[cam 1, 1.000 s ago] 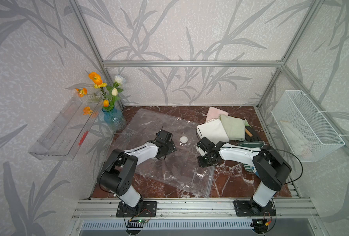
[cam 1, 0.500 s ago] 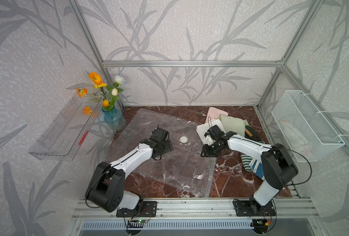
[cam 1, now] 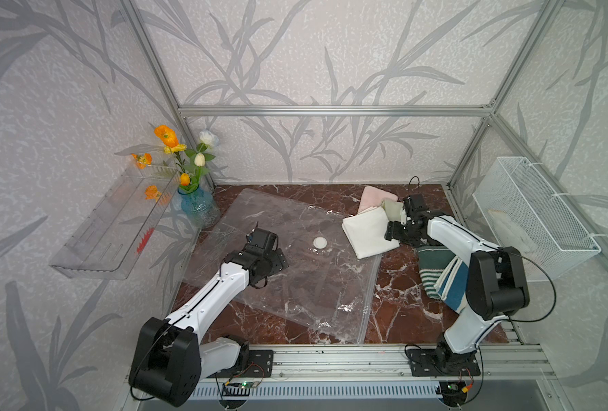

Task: Place the folded towel into the vacuum bag
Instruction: Pick up the towel from the vacuum bag, then place the towel at the center of the board.

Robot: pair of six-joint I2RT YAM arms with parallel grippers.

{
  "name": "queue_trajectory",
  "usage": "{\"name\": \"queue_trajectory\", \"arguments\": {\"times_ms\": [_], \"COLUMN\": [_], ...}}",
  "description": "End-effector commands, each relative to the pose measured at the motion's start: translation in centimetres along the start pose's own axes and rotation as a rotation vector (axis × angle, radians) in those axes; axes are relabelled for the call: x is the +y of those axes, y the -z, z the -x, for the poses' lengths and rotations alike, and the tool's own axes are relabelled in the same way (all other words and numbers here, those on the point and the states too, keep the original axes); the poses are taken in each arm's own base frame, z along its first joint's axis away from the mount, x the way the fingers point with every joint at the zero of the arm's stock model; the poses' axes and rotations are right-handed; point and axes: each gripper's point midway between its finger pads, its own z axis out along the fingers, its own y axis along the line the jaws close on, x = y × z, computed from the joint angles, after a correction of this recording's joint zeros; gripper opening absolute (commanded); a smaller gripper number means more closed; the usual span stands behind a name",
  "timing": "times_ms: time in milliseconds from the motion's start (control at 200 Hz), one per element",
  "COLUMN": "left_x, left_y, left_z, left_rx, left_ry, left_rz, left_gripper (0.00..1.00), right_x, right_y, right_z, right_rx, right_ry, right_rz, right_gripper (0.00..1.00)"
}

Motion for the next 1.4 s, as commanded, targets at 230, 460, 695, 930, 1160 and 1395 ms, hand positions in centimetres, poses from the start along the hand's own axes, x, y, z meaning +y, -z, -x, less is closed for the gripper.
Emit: {"name": "queue_trajectory", "arguments": {"times_ms": [230,460,695,930,1160,1395], "left_x": [0.0,1.5,1.4,0.8,1.7,2.9], "left_y": [-1.4,-2.0,-2.4,-2.0,-1.2,0.0], "left_z": [-0.7,-0.6,-0.2,0.8,1.2,1.2], "left_rx": [0.023,-0.025,-0.028,-0.038,-0.054,-0.080], "left_ry": [0.010,0.041,0.038,0.009,0.012,0.034], "left_rz": [-0.005,0.041,0.043,0.036,0.065,0.086], "left_gripper": [0.92,0.92,0.91,0.91,0.91,0.92], "right_x": [0.2,0.2,2.7,-5.8,-10.6,-10.1], "right_y": [-4.4,-3.6,4.8,8.8,5.5,6.6], "right_z": [-0.8,-0.8,2.6,4.9,4.8,4.8], "right_rx": [0.060,0.011,-0.118,-0.178,-0.131,-0.155], "right_ry": [-0.019,-0.014,0.110,0.041,0.024,0.107], "right_rz": [0.027,0.023,-0.034,-0.338,-0.563,-0.691], "right_gripper": [0.68,0.14,0.00,0.00,0.02,0.50]}}
